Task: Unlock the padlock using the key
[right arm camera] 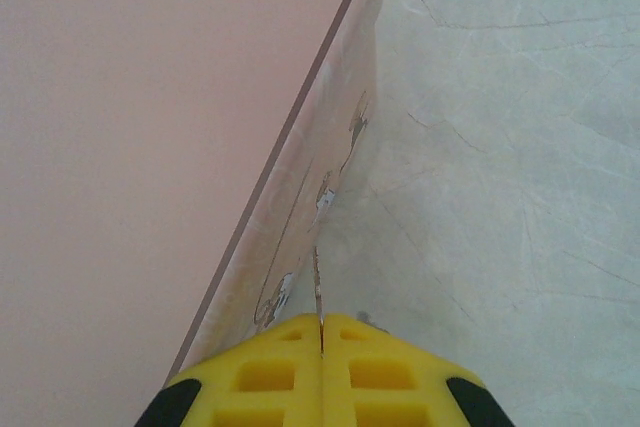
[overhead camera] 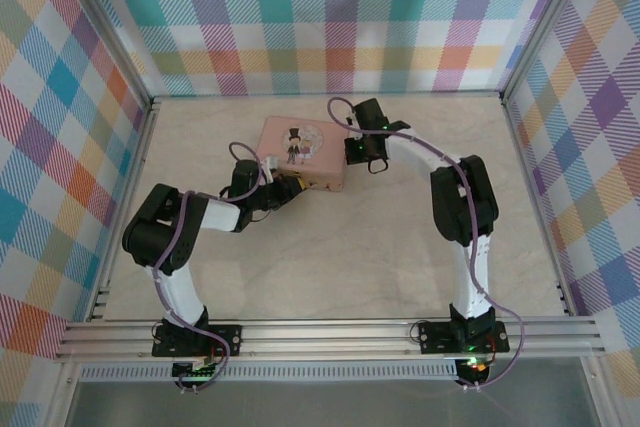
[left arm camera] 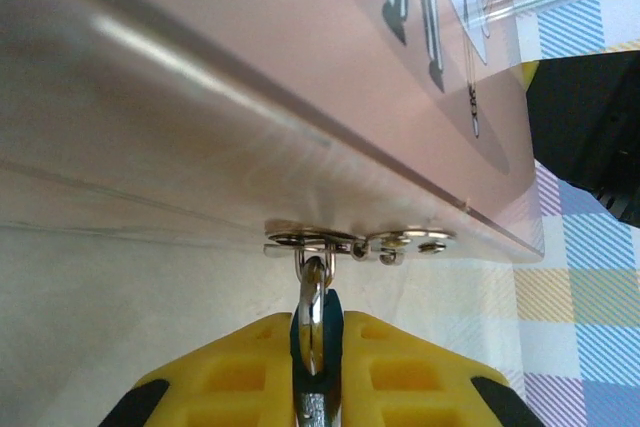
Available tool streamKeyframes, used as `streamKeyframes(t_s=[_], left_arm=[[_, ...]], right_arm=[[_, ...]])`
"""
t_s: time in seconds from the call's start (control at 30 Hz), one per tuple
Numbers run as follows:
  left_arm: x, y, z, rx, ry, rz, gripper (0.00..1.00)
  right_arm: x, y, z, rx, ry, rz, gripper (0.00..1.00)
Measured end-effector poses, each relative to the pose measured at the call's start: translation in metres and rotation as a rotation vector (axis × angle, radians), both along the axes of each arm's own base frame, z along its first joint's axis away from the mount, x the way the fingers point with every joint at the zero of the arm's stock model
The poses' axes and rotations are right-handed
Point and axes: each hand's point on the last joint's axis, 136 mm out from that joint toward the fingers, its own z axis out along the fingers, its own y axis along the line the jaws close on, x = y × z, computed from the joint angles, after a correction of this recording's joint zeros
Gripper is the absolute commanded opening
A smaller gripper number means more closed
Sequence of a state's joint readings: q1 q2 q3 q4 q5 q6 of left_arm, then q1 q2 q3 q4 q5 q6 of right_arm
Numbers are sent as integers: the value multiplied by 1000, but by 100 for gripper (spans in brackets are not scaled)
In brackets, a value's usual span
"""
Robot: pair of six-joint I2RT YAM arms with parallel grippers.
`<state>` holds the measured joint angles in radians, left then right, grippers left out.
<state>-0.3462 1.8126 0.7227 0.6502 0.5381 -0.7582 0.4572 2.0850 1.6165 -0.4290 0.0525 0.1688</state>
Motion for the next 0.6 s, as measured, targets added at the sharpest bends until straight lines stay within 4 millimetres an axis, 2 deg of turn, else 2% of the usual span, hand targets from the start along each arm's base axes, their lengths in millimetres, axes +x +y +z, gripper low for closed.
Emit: streamKeyframes(t_s=[0.17, 0.4, 0.6], left_arm=[[-16, -17, 3, 6, 59, -74, 14], [-27, -42, 11, -2, 116, -144, 14], [-29, -47, 14, -17, 137, -141, 15]], right_arm=[[-27, -29, 12, -8, -5, -48, 0], [-62, -68, 49, 34, -66, -136, 0], [-88, -80, 60, 75, -83, -177, 0]])
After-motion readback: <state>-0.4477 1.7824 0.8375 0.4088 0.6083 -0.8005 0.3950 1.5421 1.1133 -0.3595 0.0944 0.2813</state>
